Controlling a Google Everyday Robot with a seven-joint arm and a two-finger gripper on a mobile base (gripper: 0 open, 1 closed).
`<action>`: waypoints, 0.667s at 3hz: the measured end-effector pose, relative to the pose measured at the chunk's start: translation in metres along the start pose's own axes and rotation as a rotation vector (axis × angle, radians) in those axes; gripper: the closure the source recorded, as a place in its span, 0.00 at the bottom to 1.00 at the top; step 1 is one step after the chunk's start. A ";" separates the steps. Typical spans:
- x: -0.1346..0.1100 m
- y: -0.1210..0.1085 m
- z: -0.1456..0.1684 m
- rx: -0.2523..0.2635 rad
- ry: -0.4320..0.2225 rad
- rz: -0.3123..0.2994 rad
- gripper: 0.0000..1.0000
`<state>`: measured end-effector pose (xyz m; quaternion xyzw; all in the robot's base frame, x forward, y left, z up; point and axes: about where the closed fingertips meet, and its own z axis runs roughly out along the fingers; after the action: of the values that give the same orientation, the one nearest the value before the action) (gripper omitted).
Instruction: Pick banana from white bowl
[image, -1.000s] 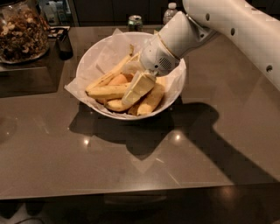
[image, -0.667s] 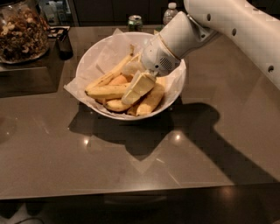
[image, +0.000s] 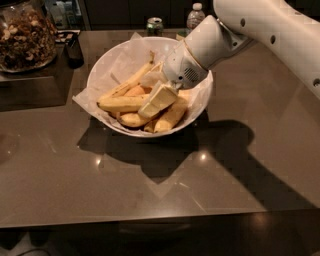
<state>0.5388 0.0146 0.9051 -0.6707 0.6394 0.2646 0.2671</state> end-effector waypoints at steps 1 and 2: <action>0.002 0.002 -0.006 0.036 0.008 0.006 1.00; -0.001 0.004 -0.017 0.065 0.025 -0.011 1.00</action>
Offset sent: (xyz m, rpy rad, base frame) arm -0.0064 -0.0226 0.0253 -0.0404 -0.0966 -0.0556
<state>0.5346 0.0029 0.9176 -0.6684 0.6472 0.2338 0.2822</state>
